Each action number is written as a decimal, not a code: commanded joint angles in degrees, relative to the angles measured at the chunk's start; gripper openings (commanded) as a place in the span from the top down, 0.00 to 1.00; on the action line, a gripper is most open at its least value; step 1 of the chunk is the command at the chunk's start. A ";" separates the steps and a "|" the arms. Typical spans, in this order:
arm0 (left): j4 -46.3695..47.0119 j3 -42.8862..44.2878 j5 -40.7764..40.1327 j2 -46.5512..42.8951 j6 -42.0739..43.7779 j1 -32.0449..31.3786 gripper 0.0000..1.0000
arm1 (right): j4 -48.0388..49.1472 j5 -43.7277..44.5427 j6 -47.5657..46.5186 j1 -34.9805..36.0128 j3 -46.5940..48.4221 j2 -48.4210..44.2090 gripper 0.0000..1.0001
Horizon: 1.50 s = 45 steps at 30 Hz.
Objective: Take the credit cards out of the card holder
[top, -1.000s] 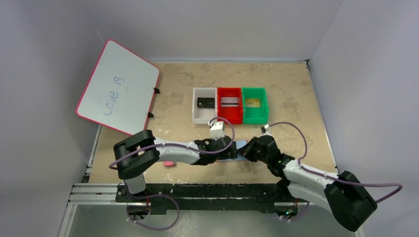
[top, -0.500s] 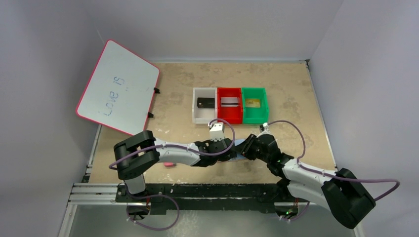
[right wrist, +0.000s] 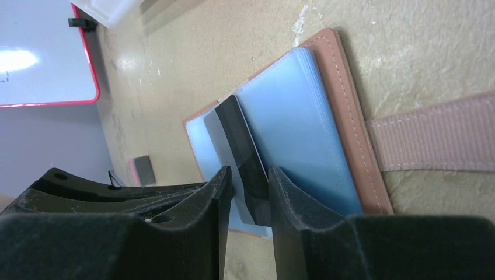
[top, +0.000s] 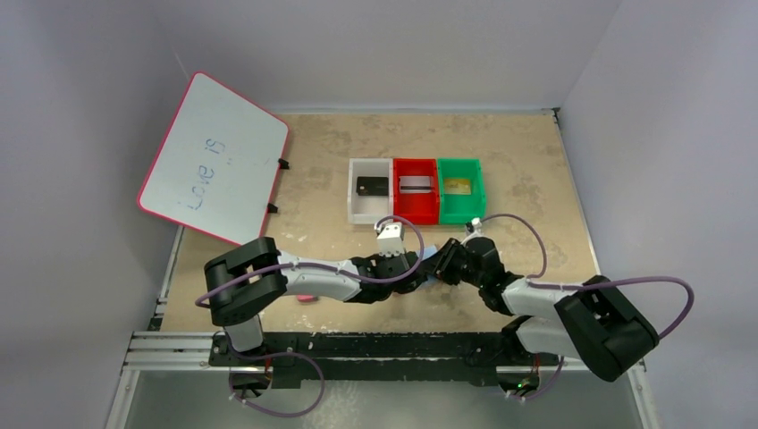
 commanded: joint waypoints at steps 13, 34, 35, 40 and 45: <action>-2.84 -1.74 0.46 0.11 -0.23 -0.47 1.00 | -3.98 -0.24 -6.12 -0.68 3.91 3.79 0.61; -2.65 -3.79 -1.27 -2.22 -0.94 -0.47 1.00 | 10.72 -18.69 -7.31 -0.68 0.60 5.00 0.88; -2.73 -4.01 -1.51 -2.52 -0.93 -0.47 1.00 | 10.60 -18.68 -7.43 -0.67 0.57 5.06 0.87; -2.02 -4.97 -1.86 -3.48 -0.67 -0.47 1.00 | 10.01 -19.79 -8.64 -0.72 1.18 7.03 0.86; -1.45 -4.97 -1.54 -3.24 -0.48 -0.46 1.00 | 11.35 -22.20 -9.85 -0.73 2.60 11.71 0.84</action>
